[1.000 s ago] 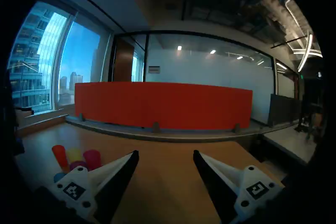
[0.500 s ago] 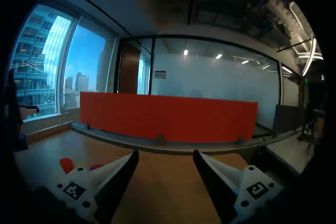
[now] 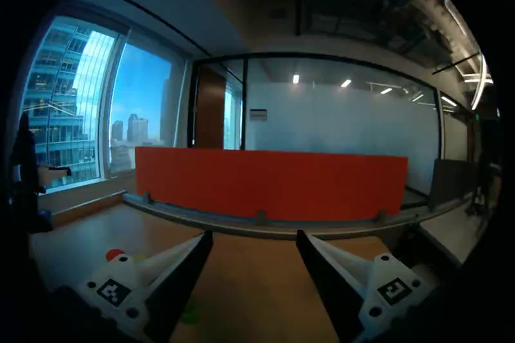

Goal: Pour water

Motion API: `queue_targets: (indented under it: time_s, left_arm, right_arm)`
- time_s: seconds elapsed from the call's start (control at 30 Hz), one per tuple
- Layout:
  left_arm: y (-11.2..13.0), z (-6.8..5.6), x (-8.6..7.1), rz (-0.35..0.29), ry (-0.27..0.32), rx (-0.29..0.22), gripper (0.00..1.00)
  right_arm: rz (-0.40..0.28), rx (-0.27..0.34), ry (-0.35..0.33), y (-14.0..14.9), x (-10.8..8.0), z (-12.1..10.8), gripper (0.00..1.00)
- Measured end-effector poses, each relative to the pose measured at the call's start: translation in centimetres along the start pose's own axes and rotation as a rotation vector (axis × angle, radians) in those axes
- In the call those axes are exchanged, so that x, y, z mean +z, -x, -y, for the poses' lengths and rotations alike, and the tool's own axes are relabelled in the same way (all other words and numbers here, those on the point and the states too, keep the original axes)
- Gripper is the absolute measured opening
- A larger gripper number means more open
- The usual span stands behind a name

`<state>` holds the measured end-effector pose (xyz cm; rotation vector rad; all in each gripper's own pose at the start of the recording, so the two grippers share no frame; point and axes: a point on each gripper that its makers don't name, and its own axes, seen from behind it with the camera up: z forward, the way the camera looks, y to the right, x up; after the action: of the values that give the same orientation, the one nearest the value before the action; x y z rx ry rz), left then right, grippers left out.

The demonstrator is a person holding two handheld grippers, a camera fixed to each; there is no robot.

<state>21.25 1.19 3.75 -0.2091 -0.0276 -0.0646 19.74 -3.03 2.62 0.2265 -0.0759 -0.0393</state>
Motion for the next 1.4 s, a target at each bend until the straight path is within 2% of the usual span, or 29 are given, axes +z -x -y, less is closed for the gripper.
queue_targets:
  time_s: [0.17,0.4,0.7,1.1,1.4]
  left_arm:
    - [-0.5,-1.5,0.3,-0.009,0.065,0.002,0.92]
    - [-1.1,-3.6,0.1,-0.014,0.149,0.008,0.92]
    - [-1.0,-6.1,-0.1,-0.007,0.261,0.032,0.92]
    - [-0.3,-9.5,-0.9,0.018,0.366,0.065,0.92]
    - [1.8,-10.8,-0.7,0.050,0.417,0.072,0.92]
  right_arm:
    - [-0.001,-0.031,-0.060,0.0,-0.2,1.1,1.00]
    - [-0.014,-0.069,-0.186,-0.5,-0.7,3.8,1.00]
    - [-0.026,-0.059,-0.337,-1.8,-1.8,6.9,1.00]
    - [0.018,-0.100,-0.401,-1.3,-2.1,7.7,1.00]
    - [0.070,-0.128,-0.450,0.3,-2.3,8.3,1.00]
